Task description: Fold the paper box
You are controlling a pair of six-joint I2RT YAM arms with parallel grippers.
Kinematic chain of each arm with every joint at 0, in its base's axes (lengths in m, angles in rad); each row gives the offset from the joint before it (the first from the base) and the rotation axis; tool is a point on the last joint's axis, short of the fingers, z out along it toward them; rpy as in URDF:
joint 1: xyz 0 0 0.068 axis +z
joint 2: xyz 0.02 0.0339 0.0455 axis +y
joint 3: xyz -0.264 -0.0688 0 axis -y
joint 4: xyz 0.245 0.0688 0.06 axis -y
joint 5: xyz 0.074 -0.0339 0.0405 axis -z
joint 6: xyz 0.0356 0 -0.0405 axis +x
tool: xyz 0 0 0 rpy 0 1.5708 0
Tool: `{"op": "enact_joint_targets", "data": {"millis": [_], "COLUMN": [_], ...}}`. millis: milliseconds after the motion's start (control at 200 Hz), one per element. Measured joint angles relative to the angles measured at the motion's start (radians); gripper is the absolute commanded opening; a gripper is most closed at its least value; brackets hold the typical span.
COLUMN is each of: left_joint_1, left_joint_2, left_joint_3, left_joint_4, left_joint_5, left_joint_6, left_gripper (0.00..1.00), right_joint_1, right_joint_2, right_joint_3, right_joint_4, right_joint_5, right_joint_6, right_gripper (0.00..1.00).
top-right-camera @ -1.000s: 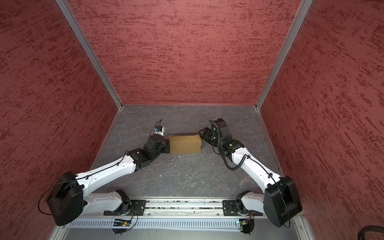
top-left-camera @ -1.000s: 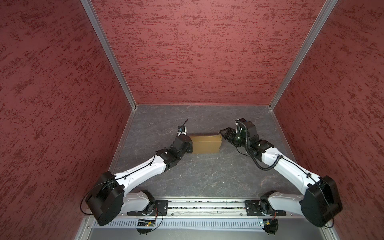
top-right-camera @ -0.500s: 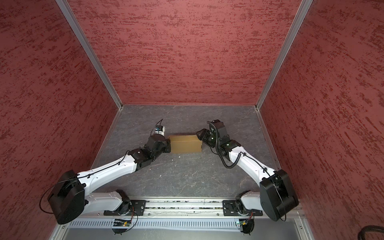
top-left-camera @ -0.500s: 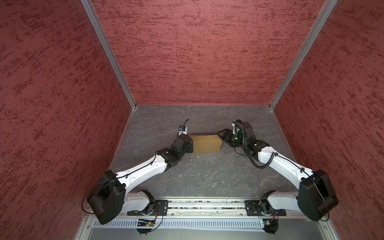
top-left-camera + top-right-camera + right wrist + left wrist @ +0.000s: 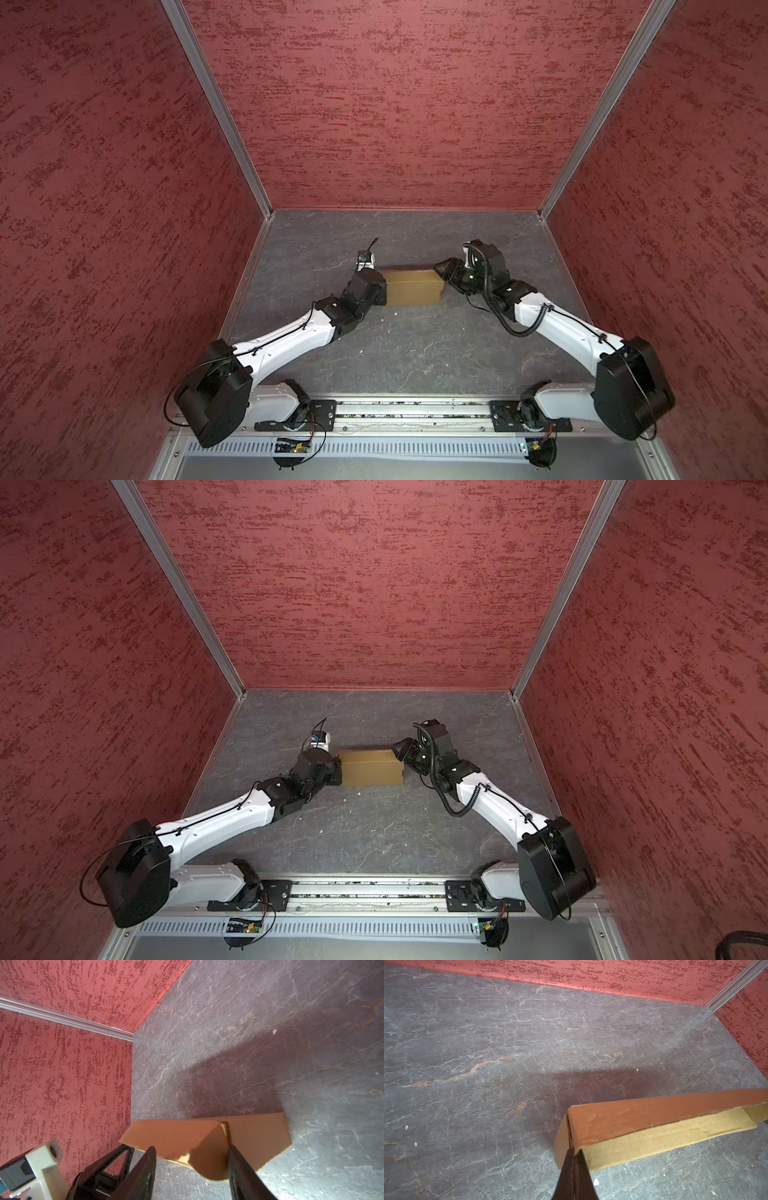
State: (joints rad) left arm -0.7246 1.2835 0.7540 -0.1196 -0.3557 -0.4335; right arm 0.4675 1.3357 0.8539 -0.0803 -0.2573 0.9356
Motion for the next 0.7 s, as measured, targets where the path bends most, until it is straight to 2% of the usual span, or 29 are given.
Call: {"op": "enact_joint_targets", "data": {"millis": [225, 411, 696], "left_joint_1": [-0.003, -0.005, -0.006], "left_joint_2": [0.001, 0.006, 0.007], "left_joint_3": [0.000, 0.000, -0.001], "left_joint_4": [0.001, 0.011, 0.013], "left_joint_5": [-0.002, -0.001, -0.003], "left_joint_6": [0.000, -0.004, -0.007], "left_gripper": [0.00, 0.00, 0.00], "right_joint_1": [0.007, 0.010, 0.010], "right_joint_2": [-0.003, -0.003, 0.001], "right_joint_3": [0.003, 0.020, 0.020], "right_joint_4": [-0.024, -0.071, -0.087], "right_joint_5": [0.035, 0.060, 0.068], "right_joint_6": [-0.021, -0.052, -0.057], "right_gripper": [0.55, 0.60, 0.59]}}
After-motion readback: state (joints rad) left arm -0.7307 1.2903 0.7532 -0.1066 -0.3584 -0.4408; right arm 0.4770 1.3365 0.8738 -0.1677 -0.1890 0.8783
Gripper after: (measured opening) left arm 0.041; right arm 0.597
